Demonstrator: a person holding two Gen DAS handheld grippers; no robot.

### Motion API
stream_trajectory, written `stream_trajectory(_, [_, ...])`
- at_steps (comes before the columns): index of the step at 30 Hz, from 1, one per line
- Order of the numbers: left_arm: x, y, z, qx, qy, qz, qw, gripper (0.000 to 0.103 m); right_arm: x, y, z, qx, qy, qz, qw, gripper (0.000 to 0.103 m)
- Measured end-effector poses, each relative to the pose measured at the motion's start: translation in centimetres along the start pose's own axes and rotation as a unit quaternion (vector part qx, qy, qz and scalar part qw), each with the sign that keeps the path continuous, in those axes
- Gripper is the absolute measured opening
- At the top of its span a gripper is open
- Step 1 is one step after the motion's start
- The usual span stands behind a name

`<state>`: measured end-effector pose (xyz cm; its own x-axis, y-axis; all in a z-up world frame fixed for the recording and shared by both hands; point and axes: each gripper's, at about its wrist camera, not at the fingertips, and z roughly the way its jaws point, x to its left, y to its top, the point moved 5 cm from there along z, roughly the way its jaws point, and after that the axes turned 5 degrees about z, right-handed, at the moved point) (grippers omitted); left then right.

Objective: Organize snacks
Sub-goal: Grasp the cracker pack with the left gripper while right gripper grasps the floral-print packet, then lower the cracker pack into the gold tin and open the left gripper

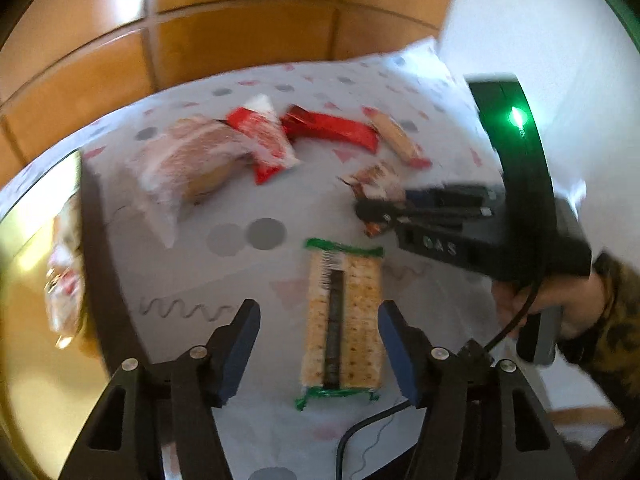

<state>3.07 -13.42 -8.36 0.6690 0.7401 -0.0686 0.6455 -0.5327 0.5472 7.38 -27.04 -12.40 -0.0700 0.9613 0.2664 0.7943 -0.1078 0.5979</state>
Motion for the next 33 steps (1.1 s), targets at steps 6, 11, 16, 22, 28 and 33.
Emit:
stream_trajectory(6, [-1.7, 0.0, 3.0, 0.045, 0.005, 0.055, 0.9974, 0.065, -0.3, 0.2, -0.2, 0.01, 0.016, -0.008, 1.0, 0.024])
stream_trajectory(11, [-0.9, 0.1, 3.5, 0.029, 0.015, 0.031, 0.999, 0.047, -0.5, 0.1, -0.1, 0.002, 0.023, -0.001, 1.0, 0.025])
stream_trajectory(16, [0.4, -0.1, 1.7, 0.001, -0.023, -0.03, 0.9993, 0.046, -0.2, -0.1, -0.2, -0.005, 0.014, -0.013, 1.0, 0.024])
stream_trajectory(22, [4.5, 0.5, -6.1, -0.105, -0.066, -0.116, 0.9855, 0.047, 0.0, -0.2, -0.3, -0.009, 0.004, -0.018, 1.0, 0.025])
stream_trajectory(28, [14.5, -1.2, -10.3, -0.137, 0.025, -0.24, 0.9607, 0.047, 0.3, -0.2, -0.2, -0.008, -0.009, -0.023, 1.0, 0.025])
stream_trajectory(33, [21.5, -3.0, -9.4, -0.105, 0.09, -0.324, 0.9358, 0.047, 0.7, -0.2, -0.1, -0.006, -0.016, -0.022, 1.0, 0.026])
